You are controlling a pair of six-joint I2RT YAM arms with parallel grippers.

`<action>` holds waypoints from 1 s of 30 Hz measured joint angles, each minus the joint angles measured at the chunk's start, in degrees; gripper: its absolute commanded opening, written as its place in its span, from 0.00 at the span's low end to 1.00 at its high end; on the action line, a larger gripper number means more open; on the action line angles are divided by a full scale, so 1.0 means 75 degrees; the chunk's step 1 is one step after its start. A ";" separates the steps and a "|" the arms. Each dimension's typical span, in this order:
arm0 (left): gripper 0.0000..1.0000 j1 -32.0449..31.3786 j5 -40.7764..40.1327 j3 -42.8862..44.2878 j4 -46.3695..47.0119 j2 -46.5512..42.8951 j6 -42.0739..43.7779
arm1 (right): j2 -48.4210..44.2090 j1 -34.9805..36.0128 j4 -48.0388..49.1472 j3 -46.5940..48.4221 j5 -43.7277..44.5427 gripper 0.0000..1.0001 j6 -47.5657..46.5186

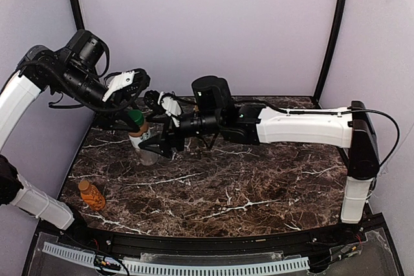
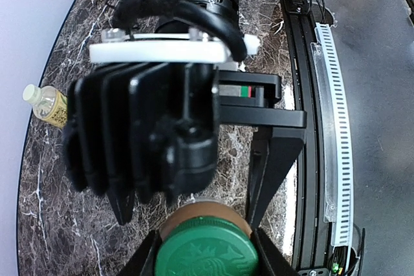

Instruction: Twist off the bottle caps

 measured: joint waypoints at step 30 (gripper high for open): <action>0.99 -0.0029 -0.1448 -0.1888 0.2882 -0.2285 -0.1271 | -0.0539 -0.0737 0.1932 -0.0889 0.1157 0.34 0.4042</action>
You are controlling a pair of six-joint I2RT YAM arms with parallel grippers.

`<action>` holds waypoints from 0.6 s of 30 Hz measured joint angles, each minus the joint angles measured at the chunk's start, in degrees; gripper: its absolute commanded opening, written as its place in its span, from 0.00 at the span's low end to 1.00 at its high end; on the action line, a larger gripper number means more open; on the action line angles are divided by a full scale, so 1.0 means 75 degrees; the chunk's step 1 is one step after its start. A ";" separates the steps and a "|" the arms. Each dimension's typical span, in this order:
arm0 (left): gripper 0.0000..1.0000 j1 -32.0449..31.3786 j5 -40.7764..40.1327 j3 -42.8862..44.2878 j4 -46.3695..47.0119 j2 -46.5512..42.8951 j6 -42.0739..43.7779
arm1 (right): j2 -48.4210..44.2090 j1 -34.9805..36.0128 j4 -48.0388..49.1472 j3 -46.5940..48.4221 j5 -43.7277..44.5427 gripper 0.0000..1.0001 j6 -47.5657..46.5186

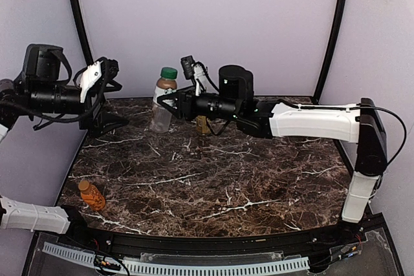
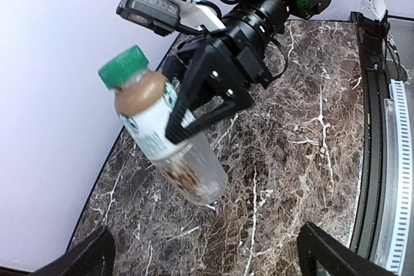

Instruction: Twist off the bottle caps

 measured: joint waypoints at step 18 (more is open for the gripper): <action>0.95 -0.0006 -0.0318 -0.2084 0.3535 0.0688 -0.1180 | -0.0184 0.0012 0.1810 -0.0766 0.1207 0.34 0.1839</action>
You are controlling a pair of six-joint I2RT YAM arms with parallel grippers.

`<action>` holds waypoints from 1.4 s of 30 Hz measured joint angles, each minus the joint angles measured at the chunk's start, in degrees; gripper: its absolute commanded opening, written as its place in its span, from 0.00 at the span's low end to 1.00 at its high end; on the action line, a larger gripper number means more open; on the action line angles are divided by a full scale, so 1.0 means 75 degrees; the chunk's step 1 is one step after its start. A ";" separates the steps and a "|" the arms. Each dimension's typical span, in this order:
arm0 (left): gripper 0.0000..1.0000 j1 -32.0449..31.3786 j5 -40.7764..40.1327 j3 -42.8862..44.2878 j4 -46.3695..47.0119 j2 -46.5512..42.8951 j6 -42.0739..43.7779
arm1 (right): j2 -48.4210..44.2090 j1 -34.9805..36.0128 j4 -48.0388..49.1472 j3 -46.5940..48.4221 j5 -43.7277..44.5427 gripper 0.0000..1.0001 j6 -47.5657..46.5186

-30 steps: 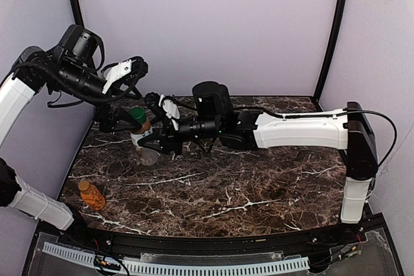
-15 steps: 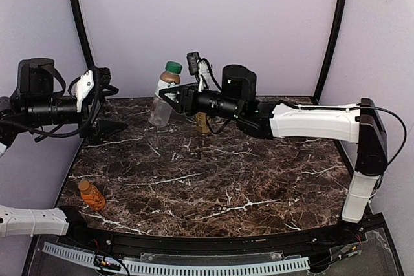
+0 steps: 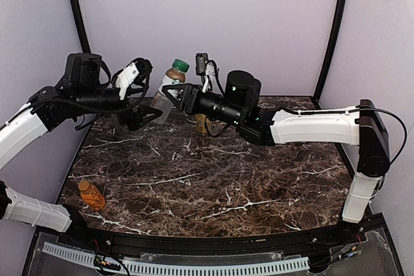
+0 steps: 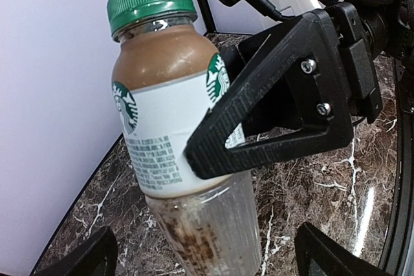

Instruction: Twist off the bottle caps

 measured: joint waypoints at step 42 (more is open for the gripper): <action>0.35 -0.0015 -0.0682 -0.0478 0.0781 -0.0032 0.1378 | -0.2090 -0.0227 -0.1682 -0.0425 -0.0962 0.91 -0.0772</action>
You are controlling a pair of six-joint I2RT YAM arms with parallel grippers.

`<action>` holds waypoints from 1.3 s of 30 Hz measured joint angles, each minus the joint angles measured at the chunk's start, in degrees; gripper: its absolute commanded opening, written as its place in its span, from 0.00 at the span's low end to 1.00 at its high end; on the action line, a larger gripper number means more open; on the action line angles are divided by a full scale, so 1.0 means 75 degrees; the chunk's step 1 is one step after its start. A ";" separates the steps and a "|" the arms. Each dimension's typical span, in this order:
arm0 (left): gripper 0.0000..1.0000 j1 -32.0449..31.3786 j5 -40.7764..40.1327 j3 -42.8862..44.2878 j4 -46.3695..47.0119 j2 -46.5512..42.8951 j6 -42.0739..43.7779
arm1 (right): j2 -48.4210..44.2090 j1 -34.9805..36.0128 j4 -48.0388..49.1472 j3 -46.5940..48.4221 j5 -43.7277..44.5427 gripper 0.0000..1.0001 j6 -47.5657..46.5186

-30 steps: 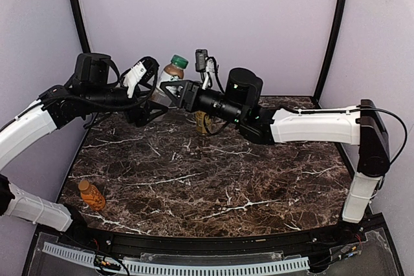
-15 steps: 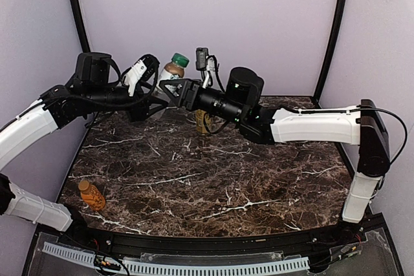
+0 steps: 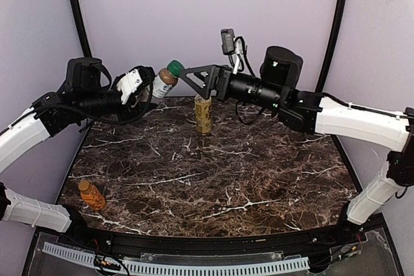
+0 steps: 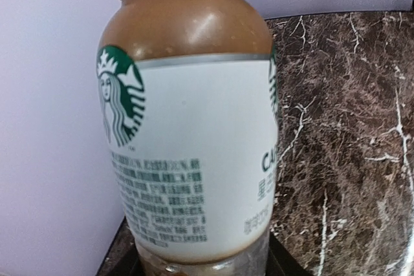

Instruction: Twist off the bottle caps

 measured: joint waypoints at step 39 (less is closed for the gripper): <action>0.32 -0.1300 -0.3934 -0.2162 0.3212 -0.0822 0.6869 | 0.0673 -0.0111 -0.3710 0.1600 -0.0423 0.65 0.1483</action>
